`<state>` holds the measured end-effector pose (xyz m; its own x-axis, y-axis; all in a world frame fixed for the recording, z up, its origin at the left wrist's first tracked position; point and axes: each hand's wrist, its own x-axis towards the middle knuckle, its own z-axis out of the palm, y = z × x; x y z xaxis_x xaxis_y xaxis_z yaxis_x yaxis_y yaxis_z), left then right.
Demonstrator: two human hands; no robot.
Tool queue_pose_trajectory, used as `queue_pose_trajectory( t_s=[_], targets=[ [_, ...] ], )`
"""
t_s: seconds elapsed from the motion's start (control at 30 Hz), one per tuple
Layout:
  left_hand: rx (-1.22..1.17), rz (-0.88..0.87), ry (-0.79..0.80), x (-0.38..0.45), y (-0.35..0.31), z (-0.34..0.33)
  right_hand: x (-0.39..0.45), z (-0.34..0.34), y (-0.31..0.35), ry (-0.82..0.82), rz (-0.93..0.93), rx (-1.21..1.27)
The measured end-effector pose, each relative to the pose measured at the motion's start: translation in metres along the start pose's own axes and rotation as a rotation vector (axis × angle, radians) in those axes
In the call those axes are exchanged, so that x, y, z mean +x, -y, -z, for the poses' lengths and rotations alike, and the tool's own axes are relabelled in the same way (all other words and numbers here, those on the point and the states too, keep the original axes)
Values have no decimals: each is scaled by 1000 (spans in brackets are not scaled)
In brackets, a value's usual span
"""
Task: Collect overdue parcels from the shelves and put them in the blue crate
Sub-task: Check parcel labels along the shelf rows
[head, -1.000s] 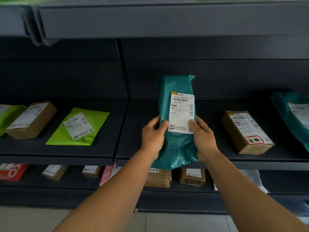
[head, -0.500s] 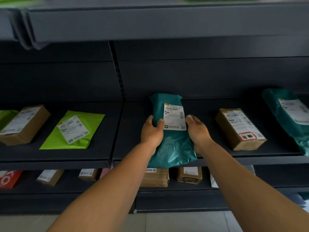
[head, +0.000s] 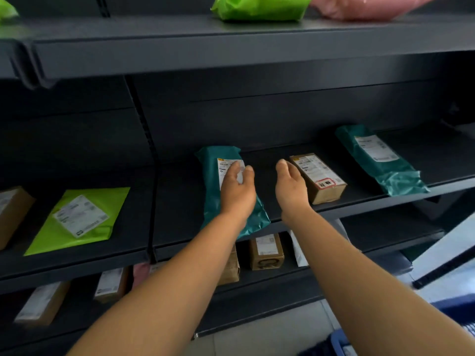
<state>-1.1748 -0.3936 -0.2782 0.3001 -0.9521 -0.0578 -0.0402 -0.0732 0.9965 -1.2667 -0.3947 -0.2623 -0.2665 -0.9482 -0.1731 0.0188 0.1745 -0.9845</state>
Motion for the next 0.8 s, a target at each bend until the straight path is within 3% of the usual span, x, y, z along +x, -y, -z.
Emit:
queue_pose_trajectory(
  t_s=[0.33,0.8],
  targets=[
    [2,38,107,-15,-10,-52,15,54,4,-93,-7,-7],
    [13,265,61,25,6,-140,131,120,-10,-109,-50,-37]
  ],
)
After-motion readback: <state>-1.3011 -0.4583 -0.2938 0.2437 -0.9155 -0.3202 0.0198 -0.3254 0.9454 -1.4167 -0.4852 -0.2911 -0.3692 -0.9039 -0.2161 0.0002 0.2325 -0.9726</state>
